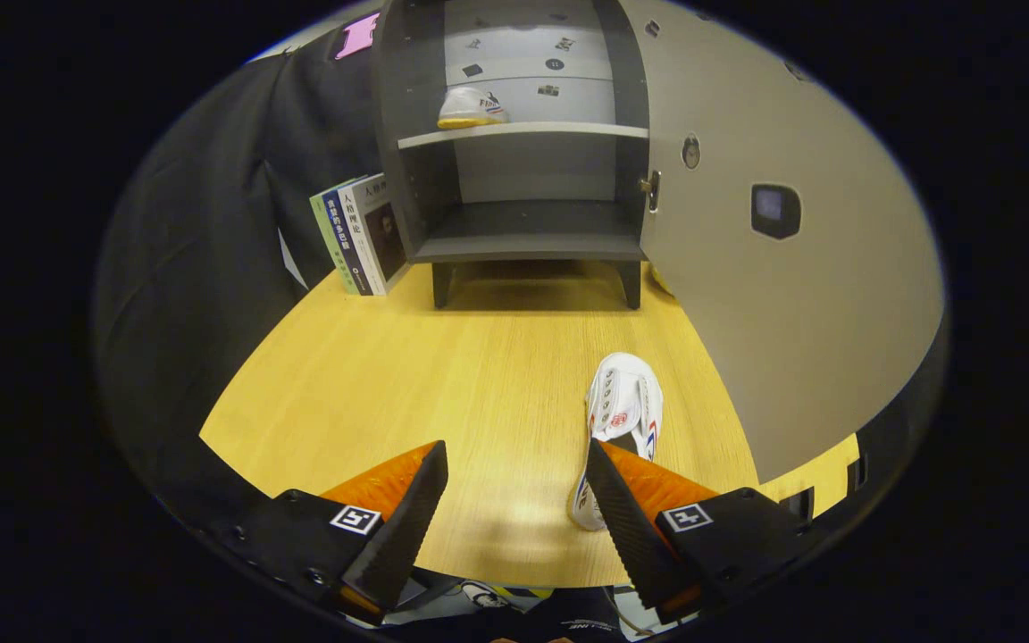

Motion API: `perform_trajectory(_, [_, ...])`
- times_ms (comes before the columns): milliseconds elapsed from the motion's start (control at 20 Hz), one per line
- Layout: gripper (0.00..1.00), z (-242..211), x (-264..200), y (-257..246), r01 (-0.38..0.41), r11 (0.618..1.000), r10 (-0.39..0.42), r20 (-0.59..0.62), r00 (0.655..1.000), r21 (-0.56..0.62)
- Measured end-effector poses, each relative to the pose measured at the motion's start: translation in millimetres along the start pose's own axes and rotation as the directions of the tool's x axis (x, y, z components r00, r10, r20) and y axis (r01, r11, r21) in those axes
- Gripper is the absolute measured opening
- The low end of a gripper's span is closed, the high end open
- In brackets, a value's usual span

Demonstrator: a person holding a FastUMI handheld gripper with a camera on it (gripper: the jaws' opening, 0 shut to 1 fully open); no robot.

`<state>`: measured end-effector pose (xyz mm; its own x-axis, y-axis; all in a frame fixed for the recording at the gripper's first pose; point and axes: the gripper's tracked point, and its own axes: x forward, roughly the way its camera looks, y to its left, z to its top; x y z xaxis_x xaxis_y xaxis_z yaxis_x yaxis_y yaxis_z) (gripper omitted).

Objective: Open the shoe cabinet door, grab the shoes and put them into the shoe cabinet, then close the shoe cabinet door.

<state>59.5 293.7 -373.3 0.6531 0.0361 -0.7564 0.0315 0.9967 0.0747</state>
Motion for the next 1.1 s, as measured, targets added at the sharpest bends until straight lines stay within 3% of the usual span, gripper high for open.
perform_trajectory(150, [0.98,-19,25,-18,0.043,0.999,-0.042,-0.049,0.998,0.014])
perform_trajectory(500, [0.98,-47,65,-25,0.063,0.997,-0.057,-0.121,0.991,0.042])
perform_trajectory(950, [0.94,-25,108,-49,0.164,0.982,-0.158,-0.061,0.985,0.089])
perform_trajectory(1100, [0.65,-30,118,-63,0.209,0.972,-0.203,-0.060,0.977,0.106])
